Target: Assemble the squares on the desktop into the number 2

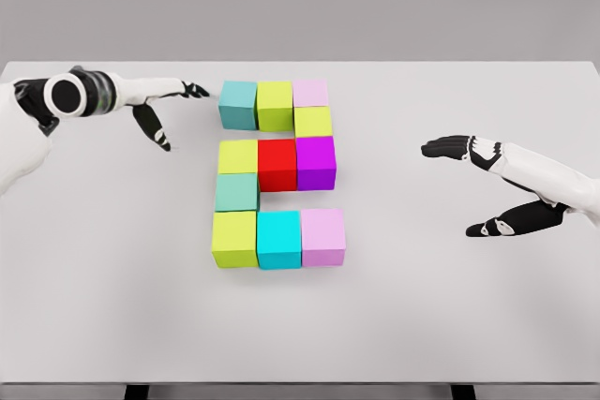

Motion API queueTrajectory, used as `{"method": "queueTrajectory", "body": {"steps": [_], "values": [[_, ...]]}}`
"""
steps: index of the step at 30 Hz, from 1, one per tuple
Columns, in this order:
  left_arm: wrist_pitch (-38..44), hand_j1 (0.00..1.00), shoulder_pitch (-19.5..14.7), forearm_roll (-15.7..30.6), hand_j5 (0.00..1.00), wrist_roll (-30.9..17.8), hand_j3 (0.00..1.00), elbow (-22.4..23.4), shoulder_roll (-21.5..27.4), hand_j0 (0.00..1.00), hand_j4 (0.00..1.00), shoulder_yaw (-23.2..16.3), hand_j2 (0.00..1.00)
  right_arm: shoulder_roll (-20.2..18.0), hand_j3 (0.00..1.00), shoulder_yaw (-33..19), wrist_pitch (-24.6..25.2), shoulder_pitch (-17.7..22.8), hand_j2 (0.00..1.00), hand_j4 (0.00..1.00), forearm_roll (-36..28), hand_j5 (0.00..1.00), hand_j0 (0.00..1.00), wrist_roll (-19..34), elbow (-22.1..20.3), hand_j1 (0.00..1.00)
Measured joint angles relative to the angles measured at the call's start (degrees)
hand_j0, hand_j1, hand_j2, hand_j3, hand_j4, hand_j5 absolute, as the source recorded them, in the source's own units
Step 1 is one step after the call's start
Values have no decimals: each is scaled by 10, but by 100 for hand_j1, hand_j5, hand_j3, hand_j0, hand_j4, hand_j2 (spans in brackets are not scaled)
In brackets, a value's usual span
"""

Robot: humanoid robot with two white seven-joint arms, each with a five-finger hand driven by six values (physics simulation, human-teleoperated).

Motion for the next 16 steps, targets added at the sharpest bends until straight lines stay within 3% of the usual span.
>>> {"method": "queueTrajectory", "body": {"steps": [2, 4, 7, 10, 13, 16], "values": [[-35, 100, -1, 28, 100, 0, 100, -3, 27, 100, 100, 2, 100, 0, 100, 0, 0, 0, 100, 100, 0, 100, 100, 0, 0, 100], [-128, 100, 5, 83, 100, 0, 100, -19, 76, 100, 100, 3, 100, 0, 100, 0, 0, 0, 100, 100, 0, 100, 100, 0, 0, 100], [-249, 100, 45, 182, 100, 0, 100, -52, 160, 100, 100, 8, 100, 0, 100, 0, 0, 0, 100, 100, 0, 100, 100, 0, 0, 100], [-294, 100, 83, 267, 100, 0, 100, -65, 212, 100, 100, 11, 100, 0, 100, 0, 0, 0, 100, 100, 0, 100, 100, 0, 0, 100], [-311, 100, 122, 305, 100, 0, 100, -71, 236, 100, 100, 12, 100, 0, 100, 0, 0, 0, 100, 100, 0, 100, 100, 0, 0, 100], [-317, 100, 132, 319, 100, 0, 100, -74, 244, 100, 100, 12, 100, 0, 100, 0, 0, 0, 100, 100, 0, 100, 100, 0, 0, 100]]}}
